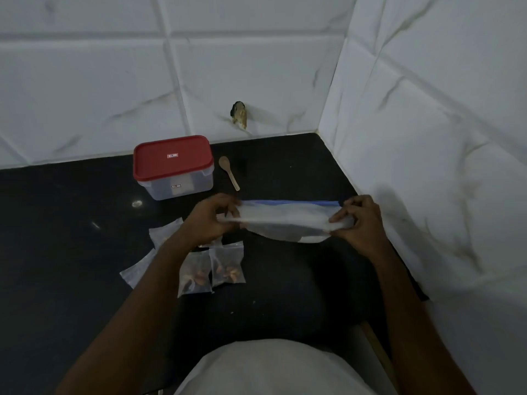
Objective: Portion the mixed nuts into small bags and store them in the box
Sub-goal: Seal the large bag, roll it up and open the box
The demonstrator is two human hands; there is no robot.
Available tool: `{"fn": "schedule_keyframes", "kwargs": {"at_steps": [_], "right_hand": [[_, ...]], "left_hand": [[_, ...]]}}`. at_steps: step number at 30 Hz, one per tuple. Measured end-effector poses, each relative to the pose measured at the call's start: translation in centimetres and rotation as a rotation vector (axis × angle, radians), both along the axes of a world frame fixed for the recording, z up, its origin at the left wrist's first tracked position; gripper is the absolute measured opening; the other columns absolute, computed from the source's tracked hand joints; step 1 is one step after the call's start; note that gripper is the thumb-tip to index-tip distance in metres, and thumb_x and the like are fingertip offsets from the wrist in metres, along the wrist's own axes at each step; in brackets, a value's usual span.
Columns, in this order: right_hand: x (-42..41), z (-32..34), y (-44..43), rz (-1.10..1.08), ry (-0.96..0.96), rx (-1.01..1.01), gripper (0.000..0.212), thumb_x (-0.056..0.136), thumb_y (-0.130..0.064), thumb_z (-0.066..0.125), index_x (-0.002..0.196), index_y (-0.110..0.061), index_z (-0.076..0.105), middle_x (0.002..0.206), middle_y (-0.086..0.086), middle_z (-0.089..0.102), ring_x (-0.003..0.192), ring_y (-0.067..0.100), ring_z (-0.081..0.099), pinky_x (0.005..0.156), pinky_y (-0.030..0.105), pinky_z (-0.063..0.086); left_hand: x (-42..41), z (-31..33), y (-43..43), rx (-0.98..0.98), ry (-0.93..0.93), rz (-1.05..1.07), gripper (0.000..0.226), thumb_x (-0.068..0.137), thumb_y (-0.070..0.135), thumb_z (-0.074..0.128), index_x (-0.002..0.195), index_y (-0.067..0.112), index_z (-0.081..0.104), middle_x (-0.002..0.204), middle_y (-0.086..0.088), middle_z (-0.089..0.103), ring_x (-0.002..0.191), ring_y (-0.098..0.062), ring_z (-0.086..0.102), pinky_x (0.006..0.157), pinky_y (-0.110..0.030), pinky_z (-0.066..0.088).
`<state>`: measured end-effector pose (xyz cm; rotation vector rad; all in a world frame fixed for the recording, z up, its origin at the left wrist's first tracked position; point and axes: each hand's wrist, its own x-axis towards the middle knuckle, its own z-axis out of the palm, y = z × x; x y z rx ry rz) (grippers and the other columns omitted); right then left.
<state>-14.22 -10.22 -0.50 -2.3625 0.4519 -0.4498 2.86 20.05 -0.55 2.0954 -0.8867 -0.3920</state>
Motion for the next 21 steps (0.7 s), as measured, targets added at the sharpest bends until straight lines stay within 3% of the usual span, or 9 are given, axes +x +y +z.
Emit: {"fn": "schedule_keyframes", "kwargs": {"at_steps": [3, 5, 9, 12, 16, 21], "right_hand": [[-0.9, -1.1, 0.0, 0.132, 0.08, -0.156, 0.036, 0.048, -0.017, 0.097, 0.068, -0.025, 0.068, 0.128, -0.014, 0.049, 0.124, 0.009, 0.043, 0.106, 0.033, 0.036], [-1.1, -1.7, 0.3, 0.237, 0.121, -0.069, 0.046, 0.045, -0.02, 0.098, 0.072, -0.031, 0.062, 0.124, -0.015, 0.058, 0.124, 0.016, 0.054, 0.11, 0.039, 0.039], [-1.8, -2.7, 0.7, 0.257, 0.254, 0.139, 0.059, 0.052, -0.023, 0.095, 0.097, -0.044, 0.063, 0.117, -0.016, 0.065, 0.111, 0.004, 0.061, 0.102, 0.025, 0.046], [-2.6, -3.3, 0.9, 0.304, 0.284, 0.139, 0.072, 0.059, -0.017, 0.094, 0.119, -0.041, 0.062, 0.125, -0.022, 0.059, 0.117, -0.007, 0.055, 0.107, 0.013, 0.036], [-3.4, -4.2, 1.0, 0.384, 0.329, 0.056, 0.053, 0.072, -0.017, 0.086, 0.116, -0.037, 0.064, 0.125, -0.02, 0.057, 0.118, -0.016, 0.049, 0.105, 0.002, 0.026], [-3.4, -3.4, 1.6, 0.286, 0.478, 0.081, 0.028, 0.09, -0.026, 0.069, 0.118, -0.029, 0.069, 0.119, -0.013, 0.064, 0.116, 0.002, 0.055, 0.109, 0.024, 0.037]], "left_hand": [[-0.6, -1.0, 0.6, 0.17, 0.06, -0.096, 0.035, 0.077, 0.016, 0.079, 0.096, 0.038, 0.059, 0.12, 0.011, 0.057, 0.113, -0.007, 0.051, 0.097, -0.027, 0.042], [-1.0, -1.4, 0.5, 0.214, 0.05, -0.14, 0.041, 0.079, 0.015, 0.077, 0.097, 0.045, 0.055, 0.122, 0.012, 0.057, 0.111, -0.003, 0.052, 0.094, -0.02, 0.039], [-1.6, -1.6, 0.3, 0.298, -0.035, -0.234, 0.028, 0.086, 0.014, 0.071, 0.099, 0.037, 0.062, 0.114, 0.016, 0.055, 0.108, 0.003, 0.046, 0.096, -0.019, 0.033], [-1.6, -2.1, 0.3, 0.352, -0.069, -0.281, 0.021, 0.087, 0.018, 0.07, 0.102, 0.033, 0.068, 0.118, 0.011, 0.056, 0.112, -0.002, 0.045, 0.099, -0.022, 0.031], [-1.5, -2.8, 0.6, 0.35, -0.134, -0.299, 0.015, 0.087, 0.019, 0.069, 0.101, 0.023, 0.074, 0.121, 0.008, 0.05, 0.114, -0.005, 0.041, 0.098, -0.022, 0.03], [-1.6, -3.2, 0.9, 0.335, -0.041, -0.297, 0.015, 0.089, 0.015, 0.067, 0.103, 0.019, 0.072, 0.12, 0.01, 0.052, 0.115, -0.005, 0.048, 0.101, -0.025, 0.038]]}}
